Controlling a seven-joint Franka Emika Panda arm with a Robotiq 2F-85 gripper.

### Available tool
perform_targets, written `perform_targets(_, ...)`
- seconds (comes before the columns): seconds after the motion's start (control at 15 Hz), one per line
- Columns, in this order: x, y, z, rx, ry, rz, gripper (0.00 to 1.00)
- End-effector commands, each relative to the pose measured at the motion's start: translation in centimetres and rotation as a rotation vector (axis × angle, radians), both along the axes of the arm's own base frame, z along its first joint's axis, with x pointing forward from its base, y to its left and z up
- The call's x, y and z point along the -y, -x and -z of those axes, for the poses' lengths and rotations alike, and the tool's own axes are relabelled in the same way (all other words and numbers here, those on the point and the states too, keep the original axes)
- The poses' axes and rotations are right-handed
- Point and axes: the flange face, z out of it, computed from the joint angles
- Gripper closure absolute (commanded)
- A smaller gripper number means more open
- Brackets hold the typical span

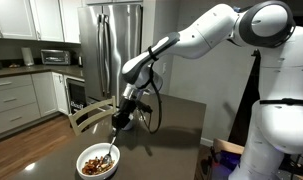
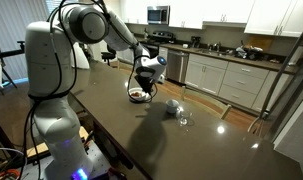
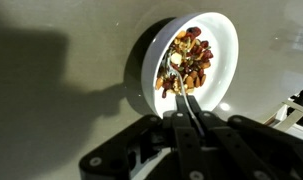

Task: Get one spoon of the objects from the bowl and put it in the light gray cup

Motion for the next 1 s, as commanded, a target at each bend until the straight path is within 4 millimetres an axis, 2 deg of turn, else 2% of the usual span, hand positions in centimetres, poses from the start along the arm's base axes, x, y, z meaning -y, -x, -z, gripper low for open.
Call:
perform_targets(0.0, -0.1, -0.1, 0.2, -0.002, -0.031, -0.003, 0.97)
perform_targets(0.47, -1.0, -0.2, 2.4, -0.02, -0.159, 0.007, 0.97)
perform_targets(0.93, 0.4, 0.0, 4.3, -0.01, -0.281, 0.005, 0.97)
